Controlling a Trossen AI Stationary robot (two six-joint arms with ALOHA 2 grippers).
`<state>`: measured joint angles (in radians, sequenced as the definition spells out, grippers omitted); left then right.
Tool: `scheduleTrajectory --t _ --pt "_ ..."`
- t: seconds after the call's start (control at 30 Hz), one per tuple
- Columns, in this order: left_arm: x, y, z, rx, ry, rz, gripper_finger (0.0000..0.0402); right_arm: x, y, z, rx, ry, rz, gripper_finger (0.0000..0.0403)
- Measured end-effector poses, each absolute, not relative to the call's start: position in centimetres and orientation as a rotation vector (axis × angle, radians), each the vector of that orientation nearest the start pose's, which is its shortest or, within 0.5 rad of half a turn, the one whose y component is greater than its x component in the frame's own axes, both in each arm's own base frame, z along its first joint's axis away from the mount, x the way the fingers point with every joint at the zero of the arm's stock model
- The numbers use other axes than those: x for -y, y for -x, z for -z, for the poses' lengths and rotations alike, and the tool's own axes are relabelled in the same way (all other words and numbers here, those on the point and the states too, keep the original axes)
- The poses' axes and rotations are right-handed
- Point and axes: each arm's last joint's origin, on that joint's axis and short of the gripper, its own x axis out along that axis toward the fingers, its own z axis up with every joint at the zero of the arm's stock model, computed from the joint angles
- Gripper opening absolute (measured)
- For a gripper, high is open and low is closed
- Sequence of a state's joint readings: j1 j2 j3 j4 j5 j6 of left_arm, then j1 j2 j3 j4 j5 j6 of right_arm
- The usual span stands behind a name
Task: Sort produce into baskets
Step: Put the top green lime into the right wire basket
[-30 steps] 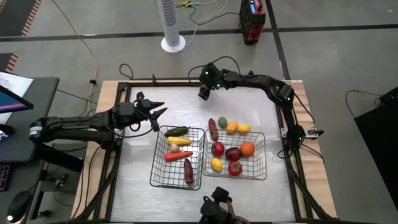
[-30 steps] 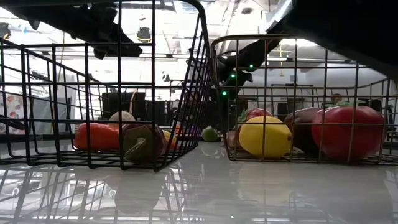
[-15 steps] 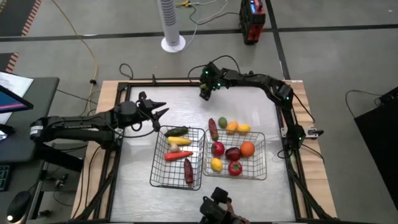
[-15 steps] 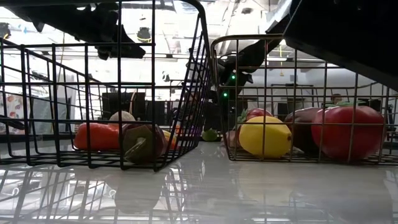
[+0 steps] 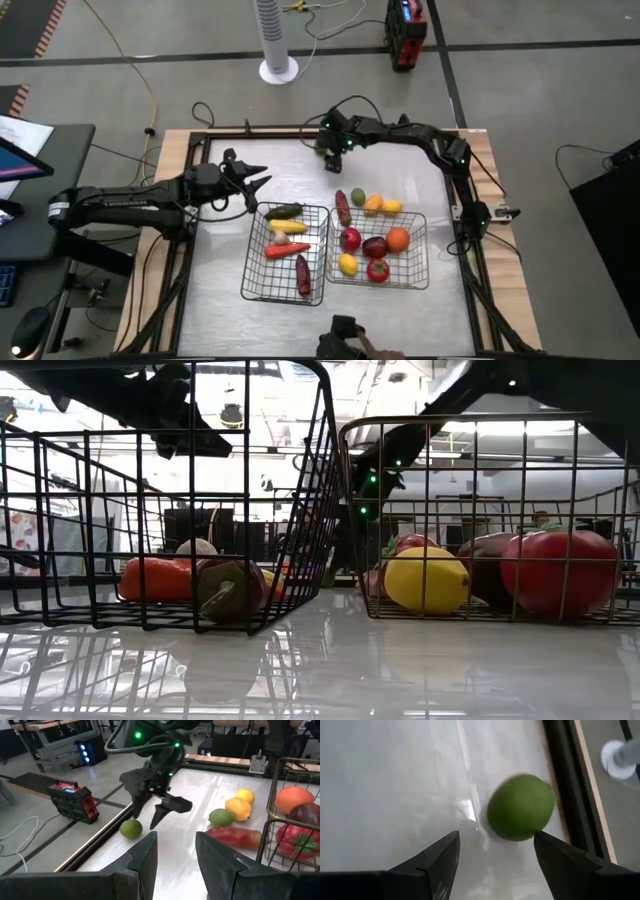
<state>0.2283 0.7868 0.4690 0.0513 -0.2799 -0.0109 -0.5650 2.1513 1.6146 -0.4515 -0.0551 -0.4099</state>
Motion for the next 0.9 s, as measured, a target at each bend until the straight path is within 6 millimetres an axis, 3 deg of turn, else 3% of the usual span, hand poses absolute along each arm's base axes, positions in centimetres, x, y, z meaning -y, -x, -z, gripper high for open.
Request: scheduleTrajectory --t 0.17,0.27,0.5,0.9 --pt "-4.8 -17.0 -24.4 -0.286 0.003 -0.505 0.0122 22.5 -39.5 -19.4 -0.987 0.142 0.255 0.0282" --pt "-4.8 -17.0 -24.4 -0.286 0.004 -0.499 0.0122 22.6 -39.9 -20.1 -0.918 0.096 0.347 0.0282" --pt "-4.7 -17.1 -24.4 -0.281 0.017 -0.494 0.0122 24.7 -39.2 -19.1 -0.889 -0.044 0.465 0.0295" --pt "-4.7 -17.2 -24.7 -0.246 0.046 -0.476 0.0122 26.0 -39.0 -18.6 -0.835 -0.092 0.378 0.0295"
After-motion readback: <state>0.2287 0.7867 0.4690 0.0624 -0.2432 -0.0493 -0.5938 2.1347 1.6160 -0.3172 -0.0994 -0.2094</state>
